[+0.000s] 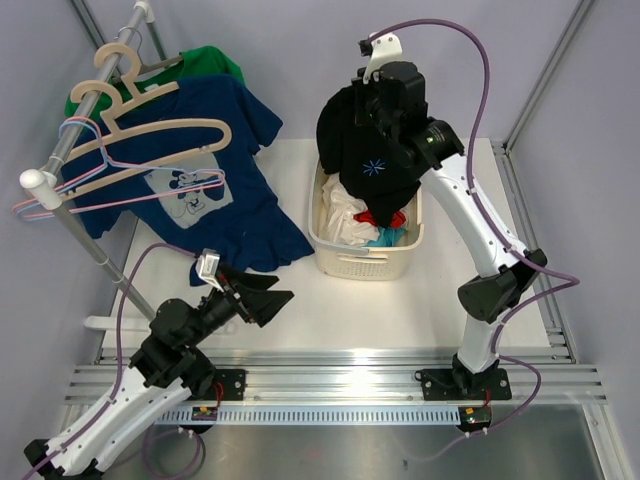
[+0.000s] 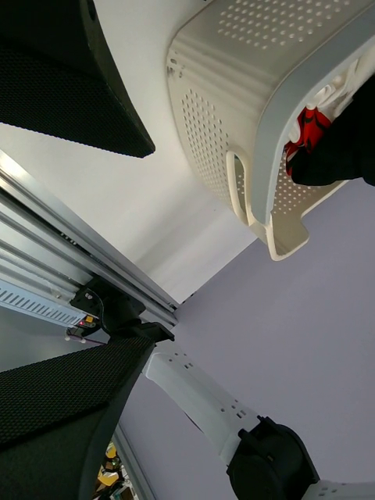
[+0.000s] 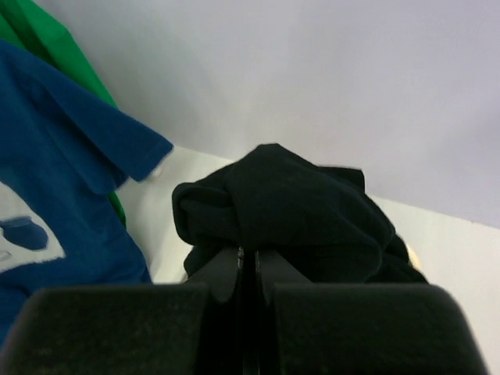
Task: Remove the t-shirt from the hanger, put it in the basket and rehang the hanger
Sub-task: Place the T-shirt in the bin.
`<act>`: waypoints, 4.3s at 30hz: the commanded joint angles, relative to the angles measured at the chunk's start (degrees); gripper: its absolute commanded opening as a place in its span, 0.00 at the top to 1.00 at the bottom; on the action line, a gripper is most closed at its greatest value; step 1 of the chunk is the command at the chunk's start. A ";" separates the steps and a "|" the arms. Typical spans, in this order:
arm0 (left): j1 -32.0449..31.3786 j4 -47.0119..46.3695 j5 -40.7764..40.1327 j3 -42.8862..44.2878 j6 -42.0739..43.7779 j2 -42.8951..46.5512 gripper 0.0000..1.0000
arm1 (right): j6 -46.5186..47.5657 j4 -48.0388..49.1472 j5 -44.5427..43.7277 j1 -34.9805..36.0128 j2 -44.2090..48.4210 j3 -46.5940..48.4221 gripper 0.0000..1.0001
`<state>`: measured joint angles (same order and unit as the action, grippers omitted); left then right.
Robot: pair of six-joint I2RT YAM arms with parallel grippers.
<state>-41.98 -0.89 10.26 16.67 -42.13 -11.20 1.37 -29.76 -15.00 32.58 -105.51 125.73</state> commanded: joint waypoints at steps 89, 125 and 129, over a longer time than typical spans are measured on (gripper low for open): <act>-0.21 5.72 -7.01 1.53 2.84 6.63 0.01 | -6.20 -11.98 0.51 10.39 -15.50 2.83 0.39; -0.21 8.27 -9.21 2.14 3.81 8.92 0.01 | -15.78 -3.38 -0.12 -2.68 -7.51 -20.17 1.00; -0.21 8.18 -9.82 2.23 3.81 8.74 0.01 | -16.39 -4.69 2.00 -5.33 -11.89 -21.67 1.00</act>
<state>-41.95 8.14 2.31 16.80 -39.29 -3.01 -12.53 -34.61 -16.67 27.18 -114.67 105.01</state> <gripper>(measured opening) 0.987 0.010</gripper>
